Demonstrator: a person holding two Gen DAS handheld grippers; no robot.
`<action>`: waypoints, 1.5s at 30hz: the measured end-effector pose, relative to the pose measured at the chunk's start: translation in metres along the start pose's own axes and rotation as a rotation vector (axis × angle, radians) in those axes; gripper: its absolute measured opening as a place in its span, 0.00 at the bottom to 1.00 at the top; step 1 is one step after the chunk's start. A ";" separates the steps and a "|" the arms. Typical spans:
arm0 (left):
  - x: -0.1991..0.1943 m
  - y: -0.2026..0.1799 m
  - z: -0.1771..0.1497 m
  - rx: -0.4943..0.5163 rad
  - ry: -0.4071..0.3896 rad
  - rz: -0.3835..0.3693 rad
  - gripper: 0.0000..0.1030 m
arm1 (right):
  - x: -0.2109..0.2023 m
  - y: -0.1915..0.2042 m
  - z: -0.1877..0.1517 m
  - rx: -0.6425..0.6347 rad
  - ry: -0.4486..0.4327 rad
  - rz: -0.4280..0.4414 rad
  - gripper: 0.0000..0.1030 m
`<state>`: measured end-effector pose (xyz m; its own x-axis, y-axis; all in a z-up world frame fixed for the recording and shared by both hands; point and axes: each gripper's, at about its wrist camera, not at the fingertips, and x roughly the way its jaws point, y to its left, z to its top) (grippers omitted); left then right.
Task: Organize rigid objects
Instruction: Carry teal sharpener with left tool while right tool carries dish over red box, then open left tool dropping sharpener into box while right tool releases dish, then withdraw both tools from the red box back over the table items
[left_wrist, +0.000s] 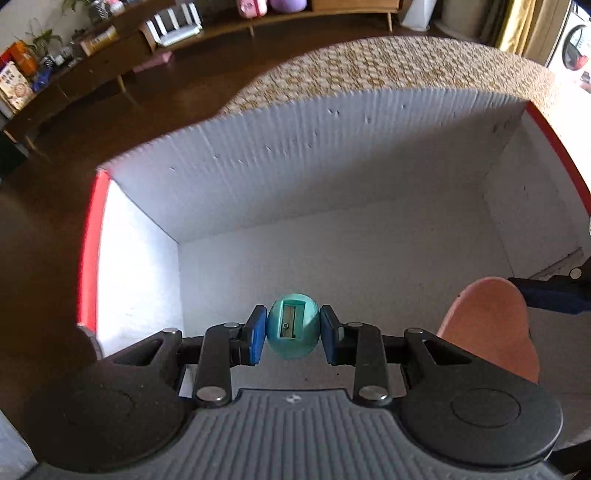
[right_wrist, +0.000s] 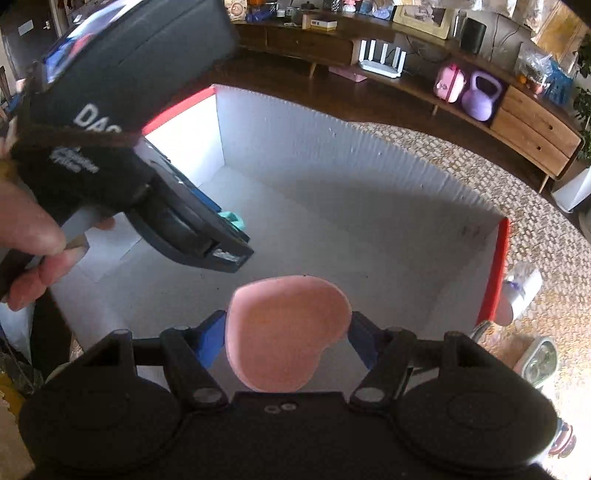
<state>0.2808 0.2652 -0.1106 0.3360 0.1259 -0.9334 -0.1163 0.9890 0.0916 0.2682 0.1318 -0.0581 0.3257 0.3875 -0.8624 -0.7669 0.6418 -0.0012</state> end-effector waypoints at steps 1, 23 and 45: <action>0.001 0.000 0.001 0.003 0.006 -0.001 0.29 | 0.000 0.000 0.000 0.000 0.001 -0.004 0.68; -0.023 0.007 -0.006 -0.070 -0.008 -0.021 0.30 | -0.037 -0.006 -0.006 0.067 -0.057 0.015 0.71; -0.143 -0.030 -0.047 -0.069 -0.272 0.020 0.30 | -0.139 -0.023 -0.047 0.159 -0.271 0.054 0.81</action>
<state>0.1920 0.2140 0.0036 0.5705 0.1708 -0.8033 -0.1855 0.9797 0.0766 0.2147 0.0314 0.0380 0.4388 0.5719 -0.6931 -0.6980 0.7027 0.1380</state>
